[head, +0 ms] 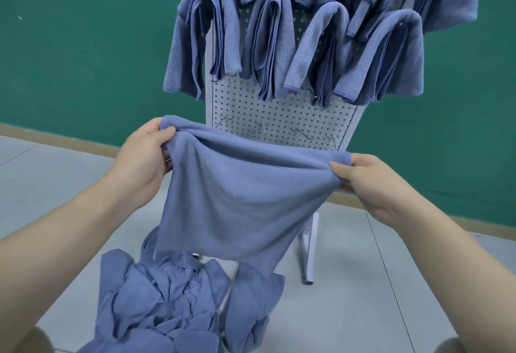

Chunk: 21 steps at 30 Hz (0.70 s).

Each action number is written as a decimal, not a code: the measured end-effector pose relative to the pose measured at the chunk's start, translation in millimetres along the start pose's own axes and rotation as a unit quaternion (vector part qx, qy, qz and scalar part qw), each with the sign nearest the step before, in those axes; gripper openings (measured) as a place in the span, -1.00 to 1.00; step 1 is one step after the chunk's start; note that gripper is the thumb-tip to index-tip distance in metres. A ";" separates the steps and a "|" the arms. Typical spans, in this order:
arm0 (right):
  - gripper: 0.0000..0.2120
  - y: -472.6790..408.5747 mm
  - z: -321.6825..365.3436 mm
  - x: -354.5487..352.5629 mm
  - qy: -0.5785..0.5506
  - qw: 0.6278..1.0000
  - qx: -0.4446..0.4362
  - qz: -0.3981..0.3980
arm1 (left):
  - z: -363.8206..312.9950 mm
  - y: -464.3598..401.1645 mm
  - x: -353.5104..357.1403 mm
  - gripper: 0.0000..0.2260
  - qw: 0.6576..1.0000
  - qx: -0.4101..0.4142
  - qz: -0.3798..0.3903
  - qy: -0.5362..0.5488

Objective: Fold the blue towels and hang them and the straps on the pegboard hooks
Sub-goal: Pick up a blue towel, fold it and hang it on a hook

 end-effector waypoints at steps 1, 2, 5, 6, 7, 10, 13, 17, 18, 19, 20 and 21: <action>-0.81 0.3 -0.3 1.9 -0.006 1.000 0.005 0.003 | 1.9 -0.6 -0.2 -0.76 1.000 -0.014 0.002 0.016; -0.82 1.7 0.7 3.7 -0.011 1.000 0.008 0.006 | 3.5 -1.1 0.0 -0.76 0.999 -0.031 0.004 0.038; -0.83 2.6 2.4 8.1 -0.029 0.999 0.014 0.014 | 8.5 -1.5 1.4 -0.78 0.992 -0.082 0.006 0.096; -0.83 3.7 3.4 9.8 -0.034 0.999 0.015 0.019 | 10.5 -0.3 3.1 -0.78 0.991 -0.096 0.007 0.093; -0.84 4.8 4.7 11.6 -0.039 0.999 0.015 0.024 | 13.9 1.2 5.7 -0.79 0.991 -0.109 0.014 0.083; -0.83 6.9 7.6 14.4 -0.054 0.998 0.013 0.026 | 26.4 7.9 13.1 -0.82 0.990 -0.128 0.045 0.029; -0.78 7.8 13.5 12.8 -0.074 0.997 -0.014 0.005 | 21.1 11.8 14.0 -0.85 0.997 -0.066 0.037 -0.022; -0.83 -3.1 15.6 -16.5 -0.123 0.985 -0.049 -0.107 | -0.7 10.5 9.4 -0.87 0.997 0.043 0.000 -0.065; -0.82 -5.9 14.9 -25.5 -0.131 0.981 -0.049 -0.132 | -3.9 8.4 6.1 -0.87 0.997 0.053 -0.014 -0.061; -0.82 -8.2 13.9 -32.7 -0.145 0.977 -0.045 -0.151 | -6.7 5.9 2.2 -0.87 0.996 0.060 -0.026 -0.053; -0.82 -9.2 13.1 -38.4 -0.164 0.972 -0.037 -0.162 | -9.3 4.5 -0.5 -0.87 0.996 0.065 -0.035 -0.046; -0.82 -9.5 13.0 -41.4 -0.186 0.968 -0.030 -0.164 | -11.1 3.8 -1.9 -0.86 0.996 0.068 -0.038 -0.040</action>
Point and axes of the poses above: each hand's wrist, its own y-axis away from the middle knuckle, its own x-axis out of the palm, z = x × y, the point moved 9 cm from there along -y, towards the middle knuckle, and after that the axes turned 13 degrees about -z, right-handed, at the moved point
